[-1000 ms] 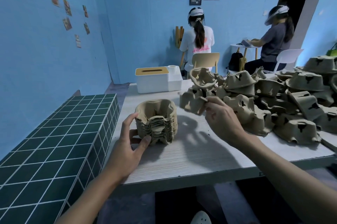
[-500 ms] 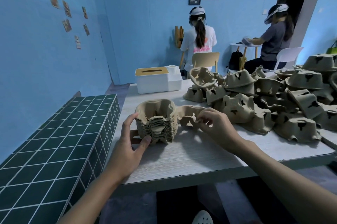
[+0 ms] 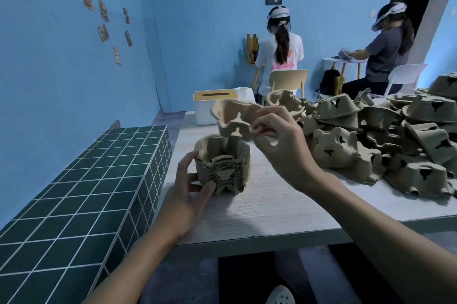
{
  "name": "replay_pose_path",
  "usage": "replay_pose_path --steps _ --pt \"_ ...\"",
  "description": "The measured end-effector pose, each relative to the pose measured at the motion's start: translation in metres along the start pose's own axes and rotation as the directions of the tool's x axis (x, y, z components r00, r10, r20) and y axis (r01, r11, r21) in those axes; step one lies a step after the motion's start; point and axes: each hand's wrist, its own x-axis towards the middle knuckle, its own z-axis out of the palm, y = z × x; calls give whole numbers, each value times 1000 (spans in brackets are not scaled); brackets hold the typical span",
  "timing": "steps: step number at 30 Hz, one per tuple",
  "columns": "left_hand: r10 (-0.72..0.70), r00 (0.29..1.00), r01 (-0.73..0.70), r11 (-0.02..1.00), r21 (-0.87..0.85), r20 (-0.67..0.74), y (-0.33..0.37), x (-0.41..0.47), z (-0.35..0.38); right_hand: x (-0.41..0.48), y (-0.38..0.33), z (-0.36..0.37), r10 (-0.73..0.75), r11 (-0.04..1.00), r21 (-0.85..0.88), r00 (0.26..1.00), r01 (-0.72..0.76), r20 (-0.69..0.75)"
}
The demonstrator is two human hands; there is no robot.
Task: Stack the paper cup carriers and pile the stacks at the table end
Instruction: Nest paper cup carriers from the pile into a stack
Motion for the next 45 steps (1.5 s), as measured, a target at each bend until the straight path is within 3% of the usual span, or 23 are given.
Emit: replay_pose_path --steps 6,14,17,23,28,32,35,40,45 --pt "-38 999 38 999 -1 1 3 -1 0 -4 -10 22 -55 998 38 985 49 166" --pt "-35 999 36 997 -73 17 5 -2 -2 -19 -6 16 152 985 38 942 -171 298" --pt "-42 999 43 996 -75 11 10 -3 -4 -22 2 17 133 991 -35 954 -128 268" --pt "-32 999 32 998 -49 13 13 19 0 -16 36 20 198 977 54 973 -205 117" --pt "-31 999 29 999 -45 -44 3 37 17 14 103 28 308 936 -191 950 -295 41" --pt "-25 999 23 998 -66 -25 -7 46 23 43 134 36 349 818 -507 935 -271 63" --pt "-18 1000 16 996 -83 -18 -12 48 24 66 145 43 371 722 -646 927 -249 56" --pt "-6 1000 3 993 -117 -21 -13 48 25 86 166 48 490 599 -753 868 -272 76" --pt "-5 1000 2 993 -117 -21 -15 49 25 81 166 43 362 669 -690 932 -275 -21"
